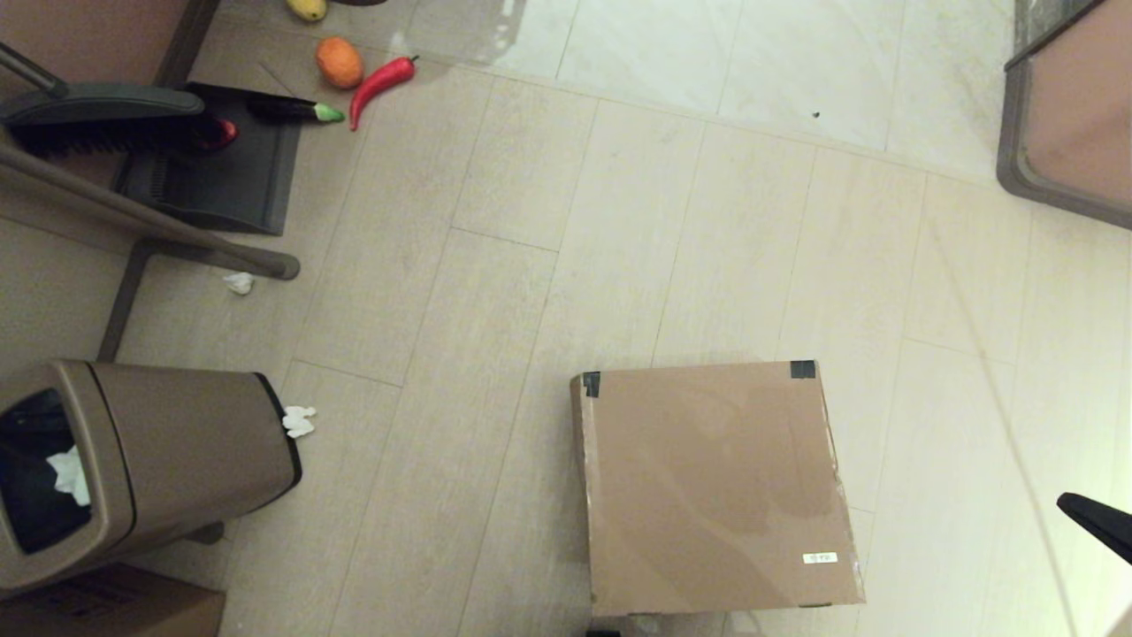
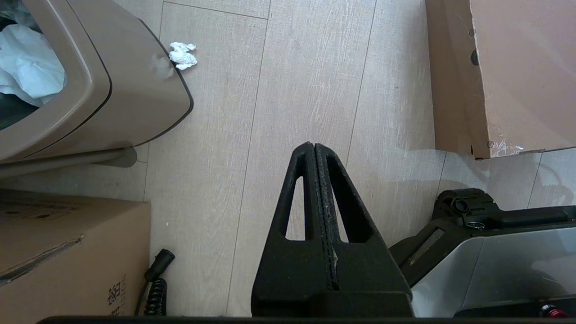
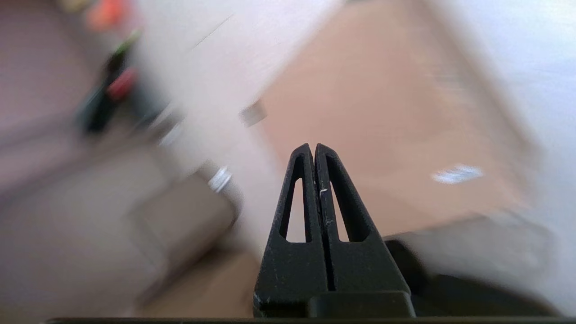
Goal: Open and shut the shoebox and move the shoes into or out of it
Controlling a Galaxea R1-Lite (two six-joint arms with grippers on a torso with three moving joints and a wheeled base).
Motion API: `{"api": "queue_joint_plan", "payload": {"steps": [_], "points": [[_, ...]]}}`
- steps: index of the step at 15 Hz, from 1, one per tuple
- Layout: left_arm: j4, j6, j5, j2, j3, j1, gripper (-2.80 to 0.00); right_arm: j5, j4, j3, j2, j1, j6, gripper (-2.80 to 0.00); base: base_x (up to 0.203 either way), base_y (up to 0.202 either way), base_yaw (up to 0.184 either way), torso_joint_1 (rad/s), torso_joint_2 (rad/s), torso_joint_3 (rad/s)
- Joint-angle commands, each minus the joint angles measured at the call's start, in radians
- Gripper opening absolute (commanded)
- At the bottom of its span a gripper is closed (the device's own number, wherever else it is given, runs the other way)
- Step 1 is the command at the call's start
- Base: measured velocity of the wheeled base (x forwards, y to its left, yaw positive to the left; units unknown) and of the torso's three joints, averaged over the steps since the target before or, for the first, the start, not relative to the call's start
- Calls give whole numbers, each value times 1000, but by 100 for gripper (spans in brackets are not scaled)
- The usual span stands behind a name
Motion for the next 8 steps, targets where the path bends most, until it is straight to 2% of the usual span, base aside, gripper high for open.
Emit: {"api": "queue_joint_plan", "payload": {"steps": [1,3,6,7,8], "points": [[2,0,0,3,0,1,-280,-190,175,-6,-39,63,-40,-280,0,0,0,0,0,0],[2,1,0,3,0,0,-280,-387,343,-9,-160,230,-204,-280,0,0,0,0,0,0],[2,0,0,3,0,0,-280,-637,492,-1,-383,529,-534,-280,0,0,0,0,0,0],[2,0,0,3,0,0,-280,-712,564,0,-464,600,-619,-280,0,0,0,0,0,0],[2,0,0,3,0,1,-280,-761,642,1,-555,647,-668,-280,0,0,0,0,0,0]]}}
